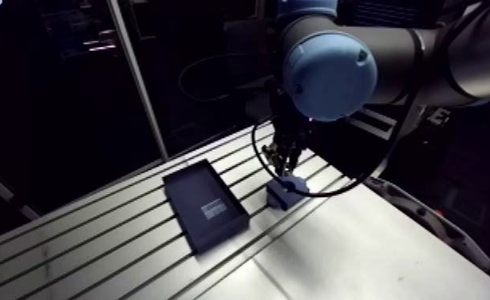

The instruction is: Pick up the bearing and press it into the housing until flush.

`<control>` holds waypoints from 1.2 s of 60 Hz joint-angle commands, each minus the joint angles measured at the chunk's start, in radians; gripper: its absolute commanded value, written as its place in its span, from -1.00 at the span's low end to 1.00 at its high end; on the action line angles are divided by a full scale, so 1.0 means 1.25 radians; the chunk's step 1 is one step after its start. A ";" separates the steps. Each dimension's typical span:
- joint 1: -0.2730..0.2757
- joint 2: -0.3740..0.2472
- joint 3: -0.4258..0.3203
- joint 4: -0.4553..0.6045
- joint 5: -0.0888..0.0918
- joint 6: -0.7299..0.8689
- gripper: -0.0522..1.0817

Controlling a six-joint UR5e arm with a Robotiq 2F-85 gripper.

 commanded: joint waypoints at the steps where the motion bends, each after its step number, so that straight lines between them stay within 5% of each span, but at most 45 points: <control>1: 0.000 0.009 0.009 -0.006 -0.001 0.002 0.21; 72: -0.009 0.051 0.020 -0.047 -0.002 0.004 0.21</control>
